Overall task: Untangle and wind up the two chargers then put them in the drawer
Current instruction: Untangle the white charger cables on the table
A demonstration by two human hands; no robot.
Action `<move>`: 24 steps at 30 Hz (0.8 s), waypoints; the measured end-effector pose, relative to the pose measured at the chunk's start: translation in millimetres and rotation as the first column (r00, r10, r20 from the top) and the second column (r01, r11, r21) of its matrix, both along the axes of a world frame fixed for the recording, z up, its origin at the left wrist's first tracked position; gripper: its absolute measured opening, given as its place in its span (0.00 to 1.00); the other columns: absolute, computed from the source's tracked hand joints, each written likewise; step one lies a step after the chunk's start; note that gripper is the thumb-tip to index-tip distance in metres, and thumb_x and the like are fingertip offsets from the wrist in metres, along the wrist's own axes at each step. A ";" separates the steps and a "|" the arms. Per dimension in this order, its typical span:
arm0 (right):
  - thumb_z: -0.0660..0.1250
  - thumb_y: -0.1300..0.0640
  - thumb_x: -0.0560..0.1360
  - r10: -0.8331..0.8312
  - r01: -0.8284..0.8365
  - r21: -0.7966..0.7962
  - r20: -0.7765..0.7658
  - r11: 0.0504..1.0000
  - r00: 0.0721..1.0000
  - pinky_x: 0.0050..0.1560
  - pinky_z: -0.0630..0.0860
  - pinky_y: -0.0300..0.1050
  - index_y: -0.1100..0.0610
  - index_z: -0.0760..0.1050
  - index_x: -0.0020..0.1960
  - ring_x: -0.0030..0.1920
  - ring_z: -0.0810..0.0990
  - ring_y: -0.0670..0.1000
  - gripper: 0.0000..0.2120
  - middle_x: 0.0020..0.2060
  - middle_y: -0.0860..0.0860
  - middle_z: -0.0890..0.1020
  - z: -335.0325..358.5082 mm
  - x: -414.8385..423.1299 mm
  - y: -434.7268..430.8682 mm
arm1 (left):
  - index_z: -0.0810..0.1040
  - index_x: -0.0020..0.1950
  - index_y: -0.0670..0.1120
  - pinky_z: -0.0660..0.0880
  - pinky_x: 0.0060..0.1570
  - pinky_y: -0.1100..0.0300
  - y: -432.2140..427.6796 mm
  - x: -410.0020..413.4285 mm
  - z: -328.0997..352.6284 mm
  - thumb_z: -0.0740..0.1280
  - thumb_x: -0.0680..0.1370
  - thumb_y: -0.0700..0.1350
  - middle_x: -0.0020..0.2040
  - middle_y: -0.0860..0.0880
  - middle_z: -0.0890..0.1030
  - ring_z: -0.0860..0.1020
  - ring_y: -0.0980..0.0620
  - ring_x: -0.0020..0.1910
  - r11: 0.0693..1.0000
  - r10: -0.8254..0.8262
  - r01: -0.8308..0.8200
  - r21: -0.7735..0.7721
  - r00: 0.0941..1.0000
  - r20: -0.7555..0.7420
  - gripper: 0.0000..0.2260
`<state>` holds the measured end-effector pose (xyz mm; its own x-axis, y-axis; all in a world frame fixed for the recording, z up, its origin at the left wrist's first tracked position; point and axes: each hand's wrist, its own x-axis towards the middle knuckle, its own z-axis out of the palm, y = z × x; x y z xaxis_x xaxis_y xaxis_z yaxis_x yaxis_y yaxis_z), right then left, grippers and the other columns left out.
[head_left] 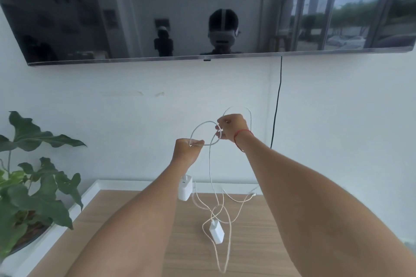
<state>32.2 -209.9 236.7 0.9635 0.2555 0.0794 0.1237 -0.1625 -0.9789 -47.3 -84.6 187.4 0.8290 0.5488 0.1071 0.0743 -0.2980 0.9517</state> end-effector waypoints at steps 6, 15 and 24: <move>0.60 0.66 0.79 -0.119 0.104 0.204 0.065 0.974 0.991 0.31 0.79 0.35 0.63 0.77 0.47 0.39 0.77 0.57 0.08 0.44 0.59 0.79 31.8 4.0 -4.9 | 0.82 0.55 0.40 0.61 0.25 0.66 -4.5 6.2 -2.7 0.69 0.77 0.45 0.28 0.53 0.68 0.65 0.57 0.26 1.000 -0.030 0.030 -0.001 0.999 -0.016 0.11; 0.57 0.63 0.81 -0.165 0.122 0.380 0.083 0.917 0.983 0.36 0.82 0.37 0.66 0.76 0.52 0.32 0.81 0.55 0.10 0.45 0.58 0.80 54.5 10.8 -6.9 | 0.79 0.61 0.43 0.76 0.55 0.53 -12.6 18.6 1.9 0.70 0.76 0.49 0.60 0.44 0.79 0.78 0.44 0.56 0.999 -0.033 0.033 0.007 0.999 0.020 0.16; 0.54 0.62 0.81 -0.209 0.167 0.376 0.074 0.911 0.975 0.40 0.81 0.46 0.65 0.74 0.59 0.31 0.81 0.51 0.13 0.41 0.56 0.79 79.9 9.5 -7.2 | 0.79 0.61 0.45 0.75 0.58 0.49 -17.0 23.6 13.2 0.67 0.77 0.52 0.61 0.40 0.78 0.77 0.40 0.61 0.999 -0.037 0.037 0.012 0.999 0.020 0.16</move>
